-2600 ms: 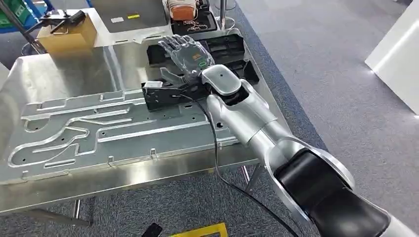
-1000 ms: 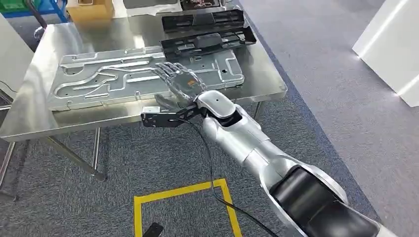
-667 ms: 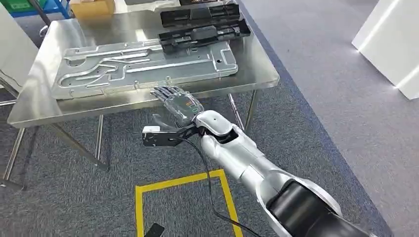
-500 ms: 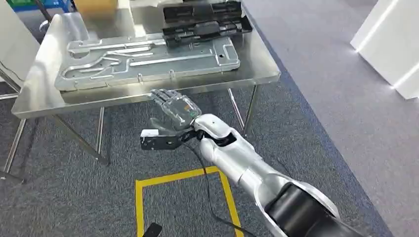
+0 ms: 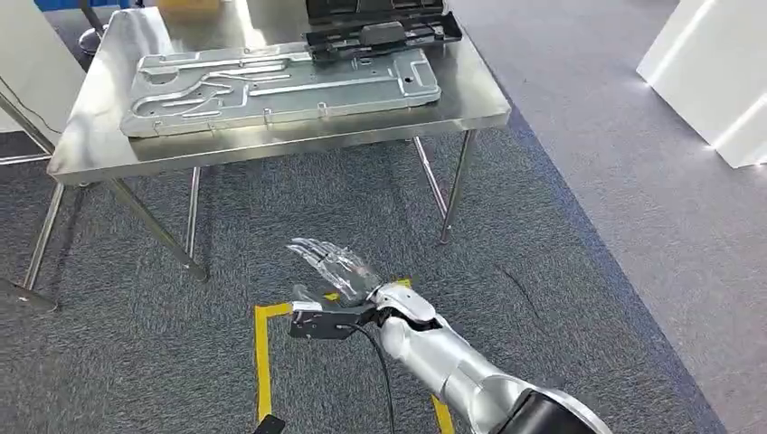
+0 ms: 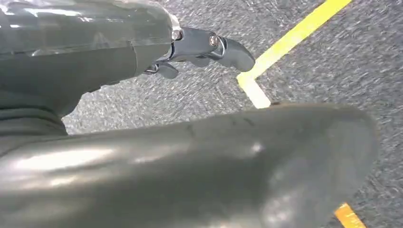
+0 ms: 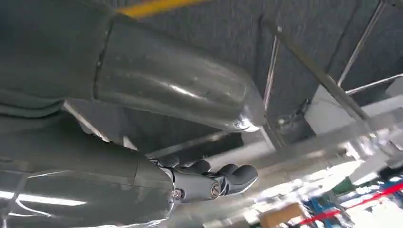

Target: Take the parts from the cabinet and place them on the table.

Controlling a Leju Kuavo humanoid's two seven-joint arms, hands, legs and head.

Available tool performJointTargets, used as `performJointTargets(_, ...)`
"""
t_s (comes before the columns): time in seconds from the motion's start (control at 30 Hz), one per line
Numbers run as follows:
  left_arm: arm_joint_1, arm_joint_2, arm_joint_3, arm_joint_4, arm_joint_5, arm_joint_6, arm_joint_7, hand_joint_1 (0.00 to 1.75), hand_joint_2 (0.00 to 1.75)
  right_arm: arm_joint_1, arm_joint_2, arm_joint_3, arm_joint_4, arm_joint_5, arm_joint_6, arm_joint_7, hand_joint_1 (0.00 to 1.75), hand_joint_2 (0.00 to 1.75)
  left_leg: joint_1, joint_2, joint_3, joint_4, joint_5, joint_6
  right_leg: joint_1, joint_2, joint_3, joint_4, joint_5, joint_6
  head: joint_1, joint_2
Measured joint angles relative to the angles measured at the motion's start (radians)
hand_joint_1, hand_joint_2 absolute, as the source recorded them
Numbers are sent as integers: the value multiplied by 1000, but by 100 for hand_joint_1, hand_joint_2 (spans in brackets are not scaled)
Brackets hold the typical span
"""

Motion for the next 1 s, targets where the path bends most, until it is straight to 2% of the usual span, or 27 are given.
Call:
performJointTargets(0.03,0,1,0,0,-1,0,0,0,0,17,0,-14,34,-6,-13,3,0,0,4,0,0,-5,9,-6,4,1,0,-5,5,-3,0,0)
performJointTargets(0.07,2,1,-2,0,-2,-1,1,0,0,41,-2,-25,66,-9,-22,24,0,0,4,-1,1,-11,20,-13,4,-1,-4,-9,16,-12,0,0)
performJointTargets(0.1,4,3,-2,0,-3,0,2,0,0,68,-5,-38,101,-17,-35,45,0,0,4,-2,-5,-9,11,-18,-7,-8,-7,-20,33,-21,0,0)
performJointTargets(0.13,6,6,-3,0,-3,2,3,0,0,93,-7,-50,126,-24,-44,59,0,0,6,-2,-17,18,-41,-22,-6,-10,-21,-21,45,-31,0,0)
performJointTargets(0.17,9,7,-4,0,-6,3,3,0,0,117,-10,-62,150,-31,-48,80,0,0,9,-2,-34,74,-108,-25,-5,-10,-34,-21,56,-36,-1,0)
performJointTargets(0.23,10,11,-10,0,-12,4,5,0,0,169,-18,-90,198,-54,-52,154,0,0,11,-2,-65,228,-212,-34,-4,-11,-63,-19,79,-35,-1,0)
performJointTargets(0.27,10,13,-13,0,-19,4,6,0,0,197,-26,-107,218,-65,-53,175,0,0,11,-2,-69,289,-226,-38,-4,-14,-79,-17,89,-34,0,0)
performJointTargets(0.3,11,14,-17,0,-21,3,9,0,0,225,-35,-126,240,-79,-57,199,0,0,11,-2,-55,309,-205,-40,-4,-16,-96,-15,100,-32,0,0)
performJointTargets(0.33,11,16,-21,0,-23,3,13,0,0,250,-43,-143,255,-91,-61,214,0,0,12,-1,-23,289,-165,-41,-5,-18,-113,-10,109,-29,0,0)
performJointTargets(0.37,10,17,-23,0,-26,3,14,0,0,271,-48,-155,265,-95,-64,224,0,0,12,-2,22,239,-131,-40,-5,-18,-130,-5,117,-27,0,0)
performJointTargets(0.4,9,18,-25,0,-28,3,17,0,0,287,-56,-175,281,-96,-66,239,0,0,13,-2,83,164,-117,-38,-5,-17,-146,1,125,-23,0,0)
performJointTargets(0.43,6,19,-26,0,-28,4,18,0,0,299,-61,-188,291,-97,-65,259,0,0,13,-3,152,70,-141,-32,-5,-14,-156,10,132,-19,-1,0)
performJointTargets(0.47,2,19,-27,0,-29,4,19,0,0,307,-64,-194,295,-100,-64,267,0,0,6,-4,205,-15,-179,-25,0,-13,-165,12,138,-13,-1,0)
performJointTargets(0.5,0,19,-31,0,-29,5,20,0,0,313,-68,-201,301,-101,-63,278,0,0,5,-4,206,-31,-187,-15,-1,-13,-165,11,150,-8,-1,0)
performJointTargets(0.57,1,19,-34,0,-29,6,21,0,0,328,-72,-217,317,-103,-59,294,0,0,-1,-5,197,-28,-172,-3,-5,-12,-166,2,170,5,-1,0)
performJointTargets(0.6,3,20,-35,0,-29,6,23,0,0,341,-76,-230,328,-105,-52,312,0,0,6,-4,190,-37,-158,7,-1,-10,-167,-2,175,13,0,0)
performJointTargets(0.63,3,20,-36,0,-29,6,23,0,0,351,-82,-237,333,-105,-50,319,0,0,9,1,188,-40,-146,12,-8,-6,-174,8,150,17,0,0)
performJointTargets(0.67,3,20,-37,0,-30,6,24,0,0,364,-83,-241,338,-103,-45,329,0,0,9,1,173,-39,-134,24,-8,-3,-193,57,80,20,0,0)
performJointTargets(0.73,3,20,-41,0,-32,7,24,0,0,376,-93,-244,348,-98,-35,346,0,0,7,3,145,-37,-113,30,-10,0,-236,213,-35,26,0,0)
performJointTargets(0.77,3,20,-41,0,-34,8,26,0,0,381,-95,-249,352,-97,-29,352,0,0,6,5,131,-35,-103,29,-11,0,-251,284,-65,29,0,0)
performJointTargets(0.8,3,21,-41,0,-37,13,33,0,0,385,-95,-253,355,-96,-19,360,0,0,6,6,116,-32,-95,28,-13,0,-251,325,-65,32,0,0)
performJointTargets(0.83,4,21,-42,0,-38,19,39,0,0,393,-96,-257,358,-97,-14,368,0,0,6,7,99,-26,-86,26,-16,0,-228,322,-37,34,0,0)
performJointTargets(0.87,5,21,-42,0,-39,25,44,0,0,400,-97,-261,362,-98,-11,374,0,0,7,7,83,-19,-80,23,-19,0,-185,278,1,35,0,0)
performJointTargets(0.9,6,21,-43,0,-42,30,45,0,0,405,-97,-265,364,-99,-8,384,0,0,8,6,68,-11,-74,19,-22,0,-125,202,31,34,0,0)
performJointTargets(0.93,5,21,-45,0,-47,31,47,0,0,406,-97,-267,366,-99,-6,392,0,0,8,5,57,-5,-71,14,-24,0,-58,112,37,32,0,0)
performJointTargets(0.97,6,21,-48,0,-50,34,49,0,0,404,-98,-268,366,-100,-4,399,0,0,5,5,45,3,-67,7,-23,2,-3,32,1,28,0,0)
performJointTargets(1.0,5,21,-50,0,-53,37,50,0,0,404,-98,-270,367,-102,-1,405,0,0,4,7,42,7,-63,2,-16,6,9,-1,-9,19,-1,0)
